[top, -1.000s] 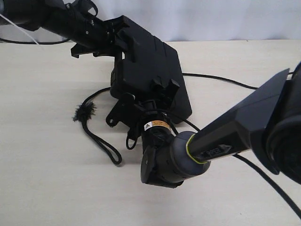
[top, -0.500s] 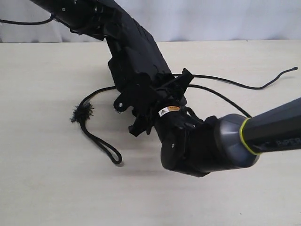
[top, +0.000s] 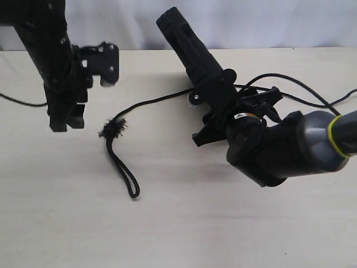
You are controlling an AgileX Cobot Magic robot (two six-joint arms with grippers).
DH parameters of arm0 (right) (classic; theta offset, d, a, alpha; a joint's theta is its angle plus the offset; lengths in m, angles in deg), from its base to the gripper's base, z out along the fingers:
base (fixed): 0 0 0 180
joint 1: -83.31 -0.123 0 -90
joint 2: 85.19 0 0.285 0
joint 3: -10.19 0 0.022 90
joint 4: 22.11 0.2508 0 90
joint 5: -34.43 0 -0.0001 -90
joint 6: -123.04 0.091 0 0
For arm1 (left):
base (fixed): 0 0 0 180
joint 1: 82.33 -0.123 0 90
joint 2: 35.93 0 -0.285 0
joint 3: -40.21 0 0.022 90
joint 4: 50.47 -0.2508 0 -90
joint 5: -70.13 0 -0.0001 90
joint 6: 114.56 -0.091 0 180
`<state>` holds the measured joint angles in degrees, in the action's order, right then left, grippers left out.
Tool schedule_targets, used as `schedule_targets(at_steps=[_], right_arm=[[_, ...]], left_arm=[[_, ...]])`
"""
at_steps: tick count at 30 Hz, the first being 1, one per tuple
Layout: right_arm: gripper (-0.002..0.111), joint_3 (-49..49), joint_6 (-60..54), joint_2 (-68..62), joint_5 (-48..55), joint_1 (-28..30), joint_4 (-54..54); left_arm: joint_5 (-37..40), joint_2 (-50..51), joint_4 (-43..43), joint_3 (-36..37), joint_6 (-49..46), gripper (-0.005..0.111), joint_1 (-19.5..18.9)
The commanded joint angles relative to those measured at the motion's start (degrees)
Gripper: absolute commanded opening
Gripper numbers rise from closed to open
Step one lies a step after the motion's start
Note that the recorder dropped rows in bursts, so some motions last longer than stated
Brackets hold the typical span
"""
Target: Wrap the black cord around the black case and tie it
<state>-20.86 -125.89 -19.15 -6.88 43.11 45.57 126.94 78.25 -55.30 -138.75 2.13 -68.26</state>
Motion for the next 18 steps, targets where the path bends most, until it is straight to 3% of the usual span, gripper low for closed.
schedule_targets(at_steps=[1, 4, 6, 13, 15, 16, 18], right_arm=[[0.004, 0.19, -0.88, 2.61, -1.87, 1.54, 0.18], [0.004, 0.19, -1.11, 2.94, 1.06, 1.54, -0.11], [0.004, 0.19, -1.11, 2.94, 1.18, 1.54, -0.11], [0.004, 0.19, -1.11, 2.94, 0.64, 1.54, -0.11], [0.004, 0.19, -1.11, 2.94, 0.54, 1.54, -0.28], [0.004, 0.19, -0.88, 2.94, 0.54, 1.54, -0.68], [0.004, 0.19, -0.88, 2.94, 0.54, 1.54, -0.83]], left_arm=[[-15.06, -0.28, -4.37, 9.08, -17.71, 0.058, 3.15], [-37.18, 0.57, -11.29, 16.91, -23.45, 0.058, 2.99], [-44.31, 2.42, -16.03, 19.12, -24.59, 0.058, 2.76], [-48.82, 10.06, -25.08, 19.13, -25.48, 0.054, 2.67], [-47.2, 10.06, -25.08, 19.13, -25.48, 0.03, 2.67], [-43.91, 10.06, -25.08, 19.13, -25.48, 0.009, 2.8], [-38.0, 10.06, -24.84, 19.13, -25.37, 0.0, 2.8]])
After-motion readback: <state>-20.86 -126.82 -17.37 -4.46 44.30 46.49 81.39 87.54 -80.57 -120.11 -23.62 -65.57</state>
